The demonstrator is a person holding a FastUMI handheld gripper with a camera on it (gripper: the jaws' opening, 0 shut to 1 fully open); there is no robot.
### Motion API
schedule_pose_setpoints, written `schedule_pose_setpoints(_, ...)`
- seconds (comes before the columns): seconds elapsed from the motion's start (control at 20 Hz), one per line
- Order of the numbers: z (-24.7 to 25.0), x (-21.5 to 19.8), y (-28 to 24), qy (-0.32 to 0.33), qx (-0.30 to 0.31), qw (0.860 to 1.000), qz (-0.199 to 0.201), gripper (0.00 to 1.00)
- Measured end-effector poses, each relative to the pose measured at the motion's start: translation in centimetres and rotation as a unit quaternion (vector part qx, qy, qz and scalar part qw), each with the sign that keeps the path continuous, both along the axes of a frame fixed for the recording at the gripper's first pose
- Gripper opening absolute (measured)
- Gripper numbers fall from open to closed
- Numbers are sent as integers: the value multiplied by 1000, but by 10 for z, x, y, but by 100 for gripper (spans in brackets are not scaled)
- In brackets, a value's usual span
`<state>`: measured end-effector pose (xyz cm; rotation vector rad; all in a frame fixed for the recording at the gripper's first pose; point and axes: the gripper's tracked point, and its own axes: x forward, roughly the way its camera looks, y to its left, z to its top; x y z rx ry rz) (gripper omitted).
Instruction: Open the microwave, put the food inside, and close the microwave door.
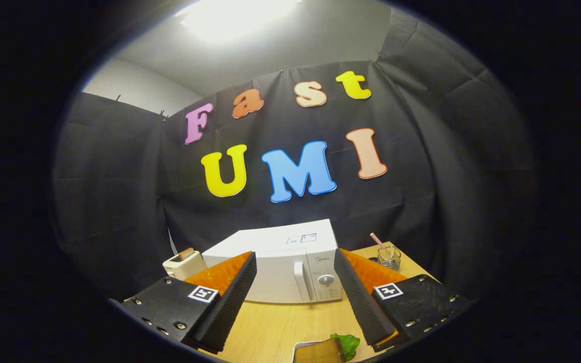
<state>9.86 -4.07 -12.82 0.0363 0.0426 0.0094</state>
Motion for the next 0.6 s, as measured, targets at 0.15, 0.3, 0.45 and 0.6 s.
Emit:
schedule_pose_setpoints(0.15, -36, 32, 5, 10, -8, 1000, 6, 96)
schedule_pose_setpoints(0.3, -64, 63, 13, 11, -34, 999, 10, 96)
schedule_pose_setpoints(0.45, -97, 89, 17, 23, -69, 997, 3, 95)
schedule_pose_setpoints(0.6, -122, 118, 18, 39, -63, 997, -2, 92)
